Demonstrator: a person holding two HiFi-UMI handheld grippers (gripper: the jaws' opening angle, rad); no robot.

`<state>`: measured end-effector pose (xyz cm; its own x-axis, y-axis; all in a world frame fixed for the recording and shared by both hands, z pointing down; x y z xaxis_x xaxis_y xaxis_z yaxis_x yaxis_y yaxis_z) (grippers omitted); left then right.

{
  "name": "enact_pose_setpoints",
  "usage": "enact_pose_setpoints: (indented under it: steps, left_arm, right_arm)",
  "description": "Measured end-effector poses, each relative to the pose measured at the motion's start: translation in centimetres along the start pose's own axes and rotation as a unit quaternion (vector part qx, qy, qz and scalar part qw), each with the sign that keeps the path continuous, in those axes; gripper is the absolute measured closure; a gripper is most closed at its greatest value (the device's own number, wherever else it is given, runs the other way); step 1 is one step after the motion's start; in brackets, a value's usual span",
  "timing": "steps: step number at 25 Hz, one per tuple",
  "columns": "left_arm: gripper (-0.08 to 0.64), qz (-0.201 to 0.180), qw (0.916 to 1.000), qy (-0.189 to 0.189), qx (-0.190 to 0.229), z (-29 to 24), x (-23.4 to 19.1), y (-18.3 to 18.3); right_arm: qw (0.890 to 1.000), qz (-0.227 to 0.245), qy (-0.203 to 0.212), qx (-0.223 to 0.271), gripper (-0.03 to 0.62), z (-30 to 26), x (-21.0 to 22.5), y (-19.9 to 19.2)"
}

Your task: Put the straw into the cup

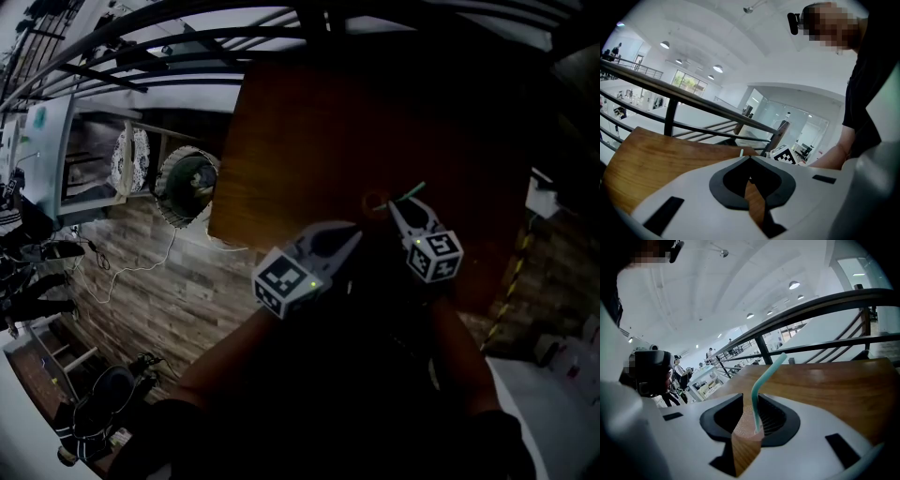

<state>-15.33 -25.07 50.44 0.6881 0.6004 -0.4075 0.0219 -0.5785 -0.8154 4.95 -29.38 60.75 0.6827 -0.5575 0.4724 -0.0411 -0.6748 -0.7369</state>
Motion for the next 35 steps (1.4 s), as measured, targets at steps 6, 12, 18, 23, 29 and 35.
enact_pose_setpoints:
  steps: [6,12,18,23,29,35]
  left_arm:
    - [0.549,-0.002,1.0,0.0,0.0,0.5,0.5,-0.6]
    - [0.549,-0.009,1.0,-0.001,0.001,1.3,1.1,-0.5]
    - [0.549,-0.015,0.9999,-0.002,0.006,1.9,1.2,-0.5]
    - [0.549,-0.026,0.9995,-0.006,0.017,2.8,1.9,0.0]
    - [0.549,-0.037,0.9983,-0.003,0.044,5.0,2.2,1.1]
    - [0.549,-0.059,0.9963,-0.014,0.061,8.3,2.5,1.7]
  right_arm:
    - [1.0,-0.004,-0.01,-0.005,0.472,0.4,0.1,-0.5]
    - [1.0,-0.006,-0.023,-0.014,0.454,0.8,0.1,-1.2]
    - [1.0,-0.001,-0.027,-0.005,0.454,1.3,-0.6,-1.1]
    - [0.999,0.009,-0.031,0.009,0.454,2.4,-1.9,-0.6]
    - [0.998,0.032,-0.035,0.033,0.455,3.8,-4.8,0.8]
    - [0.997,0.058,-0.01,0.053,0.534,5.1,-9.5,2.3]
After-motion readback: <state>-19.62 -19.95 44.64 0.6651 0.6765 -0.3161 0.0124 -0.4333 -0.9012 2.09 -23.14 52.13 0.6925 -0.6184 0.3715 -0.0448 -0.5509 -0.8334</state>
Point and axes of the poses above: the fingertips, and each gripper's own axes: z backward along the fingers, x to its right, y out of its top, the point moved 9 cm from there along z, backward along the fingers, and after that the axes turned 8 degrees about y, right-handed, at the moved point
